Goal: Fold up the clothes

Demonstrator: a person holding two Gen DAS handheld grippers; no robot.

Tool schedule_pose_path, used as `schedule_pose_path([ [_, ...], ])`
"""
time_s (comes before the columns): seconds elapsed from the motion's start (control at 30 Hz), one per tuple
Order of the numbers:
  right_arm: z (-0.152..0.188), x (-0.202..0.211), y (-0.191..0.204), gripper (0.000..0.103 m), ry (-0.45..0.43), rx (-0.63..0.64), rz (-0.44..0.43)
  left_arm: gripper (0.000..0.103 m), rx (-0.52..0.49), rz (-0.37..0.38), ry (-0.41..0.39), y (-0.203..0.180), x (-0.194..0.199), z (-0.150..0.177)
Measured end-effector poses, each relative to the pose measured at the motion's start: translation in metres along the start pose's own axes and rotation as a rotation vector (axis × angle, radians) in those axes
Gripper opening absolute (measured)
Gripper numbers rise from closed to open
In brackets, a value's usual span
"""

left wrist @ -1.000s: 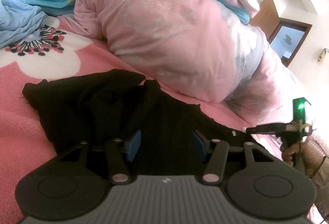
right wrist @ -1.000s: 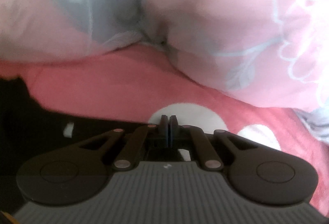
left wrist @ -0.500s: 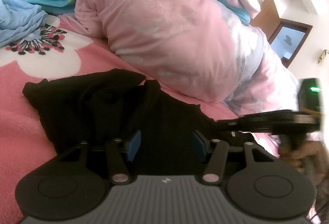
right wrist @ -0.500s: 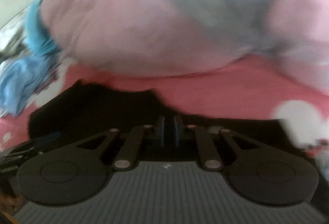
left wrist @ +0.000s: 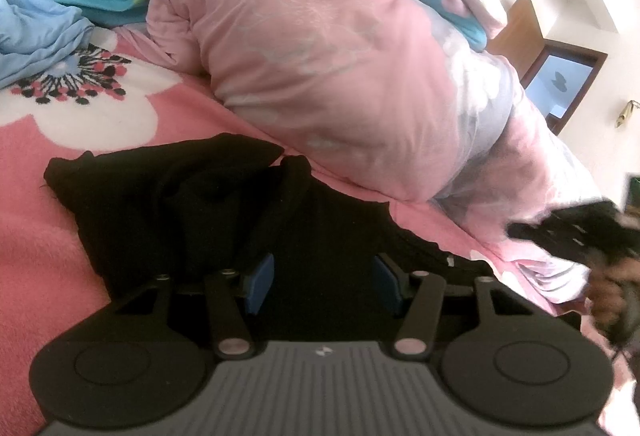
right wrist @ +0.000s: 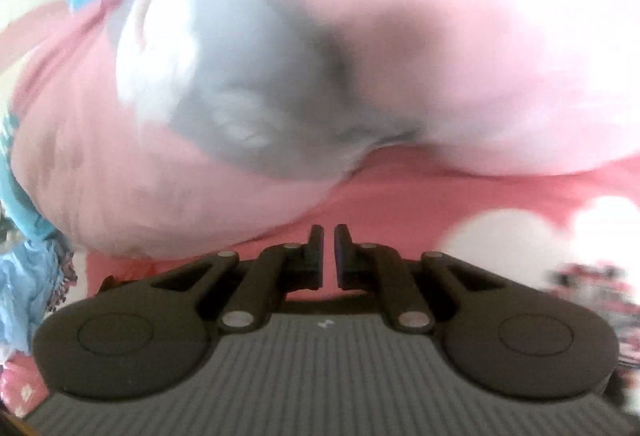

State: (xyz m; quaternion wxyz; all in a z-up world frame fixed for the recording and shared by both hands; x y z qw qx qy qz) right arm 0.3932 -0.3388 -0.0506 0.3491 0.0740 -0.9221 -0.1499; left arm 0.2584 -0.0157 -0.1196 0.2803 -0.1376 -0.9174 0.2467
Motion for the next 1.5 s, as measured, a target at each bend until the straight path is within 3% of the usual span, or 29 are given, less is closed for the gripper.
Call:
schedule_pose_path([
  [0.17, 0.039, 0.044, -0.036, 0.007, 0.132, 0.024, 0.013, 0.057, 0.000, -0.001, 0.001, 0.000, 0.000, 0.000],
  [0.27, 0.072, 0.032, -0.035, 0.007, 0.235, 0.065, 0.040, 0.057, 0.001, -0.001, 0.001, 0.000, 0.000, 0.000],
  [0.33, 0.085, 0.023, -0.049, 0.006, 0.259, 0.067, 0.099, 0.057, 0.002, 0.000, 0.000, 0.000, 0.000, 0.000],
  [0.43, 0.074, 0.011, -0.084, 0.000, 0.207, 0.000, 0.144, 0.057, 0.003, 0.001, 0.000, 0.000, 0.000, 0.000],
  [0.63, 0.025, 0.011, -0.152, 0.001, 0.041, -0.107, 0.385, 0.057, 0.006, 0.003, 0.000, 0.001, 0.000, 0.000],
  [0.8, 0.031, 0.063, -0.148, 0.007, -0.045, -0.157, 0.281, 0.057, 0.006, 0.004, 0.002, 0.001, 0.000, 0.000],
  [1.13, 0.085, 0.157, -0.090, 0.017, -0.042, -0.112, 0.114, 0.059, 0.029, 0.015, -0.024, 0.000, 0.010, -0.008],
  [1.27, 0.098, 0.181, -0.063, 0.017, -0.035, -0.104, 0.064, 0.062, 0.004, -0.007, -0.079, -0.006, 0.039, -0.023],
  [1.37, 0.107, 0.198, -0.044, 0.017, -0.029, -0.099, 0.027, 0.062, 0.005, -0.032, -0.076, -0.009, 0.063, -0.037],
  [1.5, 0.092, 0.198, 0.007, 0.017, -0.036, -0.027, -0.062, 0.064, -0.014, -0.103, -0.082, 0.009, 0.092, -0.055],
])
Point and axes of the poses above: each gripper's, at about its wrist camera, not at the fingertips, and x roughly against the way its jaws point, y to its left, z to its underside, the point moved 9 cm from there along -x, roughly the way its jaws point, and after that the axes turned 1 degree about -z, right-handed, at the moved point
